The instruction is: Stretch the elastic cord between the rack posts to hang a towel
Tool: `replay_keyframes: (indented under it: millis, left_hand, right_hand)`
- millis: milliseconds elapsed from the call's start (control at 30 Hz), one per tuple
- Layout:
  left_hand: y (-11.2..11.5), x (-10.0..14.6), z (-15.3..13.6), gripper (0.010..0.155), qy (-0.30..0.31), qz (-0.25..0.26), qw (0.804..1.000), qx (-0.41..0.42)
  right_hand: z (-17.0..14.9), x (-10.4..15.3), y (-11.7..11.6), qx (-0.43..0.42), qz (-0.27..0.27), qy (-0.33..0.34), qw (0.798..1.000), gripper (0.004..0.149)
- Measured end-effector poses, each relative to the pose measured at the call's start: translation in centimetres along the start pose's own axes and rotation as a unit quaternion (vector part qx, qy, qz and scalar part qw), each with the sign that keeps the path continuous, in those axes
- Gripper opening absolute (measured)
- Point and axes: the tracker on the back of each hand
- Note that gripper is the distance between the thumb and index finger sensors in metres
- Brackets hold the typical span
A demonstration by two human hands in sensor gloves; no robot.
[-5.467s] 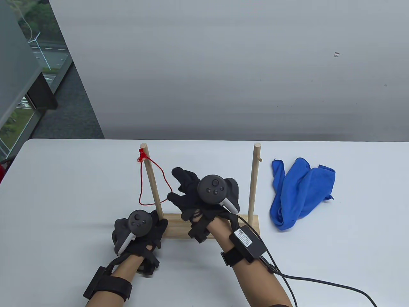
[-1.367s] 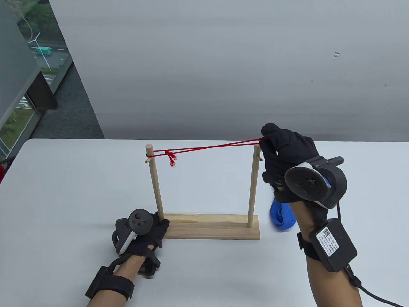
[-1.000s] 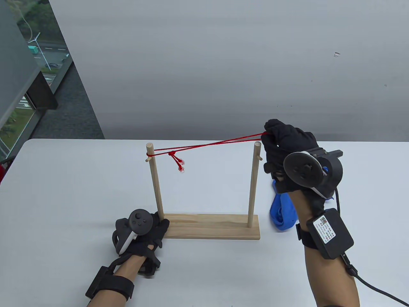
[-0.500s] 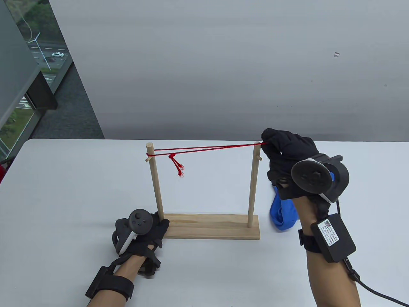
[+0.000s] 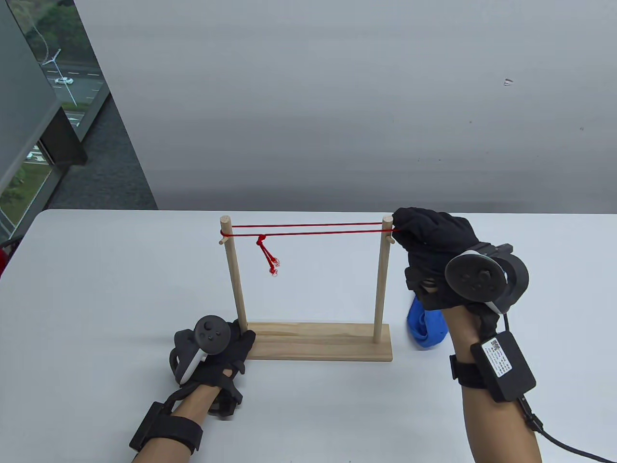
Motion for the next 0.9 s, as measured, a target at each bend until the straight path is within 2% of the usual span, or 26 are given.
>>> replay_keyframes:
  millis: [233, 567, 767, 900]
  left_hand:
    - [0.0, 0.0, 0.0, 0.051, -0.001, -0.001, 1.000, 0.001]
    - [0.0, 0.0, 0.0, 0.052, -0.001, -0.002, 1.000, 0.001]
    - [0.0, 0.0, -0.1, 0.052, 0.001, -0.004, 1.000, 0.003]
    - [0.0, 0.0, -0.1, 0.053, 0.002, -0.006, 1.000, 0.006]
  right_hand:
    - [0.0, 0.4, -0.1, 0.008, 0.014, 0.012, 1.000, 0.038]
    - [-0.1, 0.3, -0.3, -0.006, 0.075, 0.008, 0.997, 0.040]
    - [-1.1, 0.9, 0.1, -0.002, 0.094, -0.026, 0.995, 0.040]
    - [-2.1, 1.6, 0.5, 0.015, 0.111, -0.058, 0.992, 0.046]
Point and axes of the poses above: the tracker on the back of each hand, its own z axis roughly to the thumb side, its own x axis roughly from the fingertips to the wrist, y = z × x, and after that the axes turned 13 degrees about -y, right-handed
